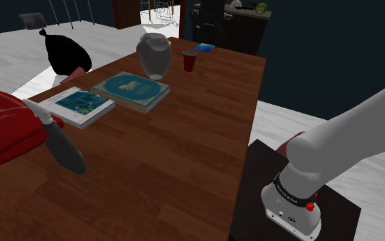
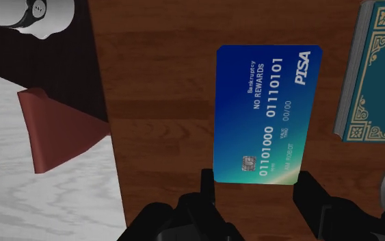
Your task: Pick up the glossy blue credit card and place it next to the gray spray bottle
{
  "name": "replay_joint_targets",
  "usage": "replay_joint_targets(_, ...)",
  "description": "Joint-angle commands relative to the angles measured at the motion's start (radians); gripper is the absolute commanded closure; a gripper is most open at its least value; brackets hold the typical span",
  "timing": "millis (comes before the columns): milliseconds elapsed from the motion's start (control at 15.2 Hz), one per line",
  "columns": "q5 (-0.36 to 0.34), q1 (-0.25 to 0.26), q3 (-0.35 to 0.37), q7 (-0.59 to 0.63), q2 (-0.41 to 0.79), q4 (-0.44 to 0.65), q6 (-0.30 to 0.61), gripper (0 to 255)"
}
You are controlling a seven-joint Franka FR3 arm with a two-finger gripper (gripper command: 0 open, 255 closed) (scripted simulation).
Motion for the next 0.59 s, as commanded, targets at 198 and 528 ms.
replay_joint_targets(198,0.016,0.038,0.082,0.118,0.004,0.024,-0.026,255)
replay_joint_targets(528,0.017,0.073,0.179,0.254,0.04,0.076,-0.053,255)
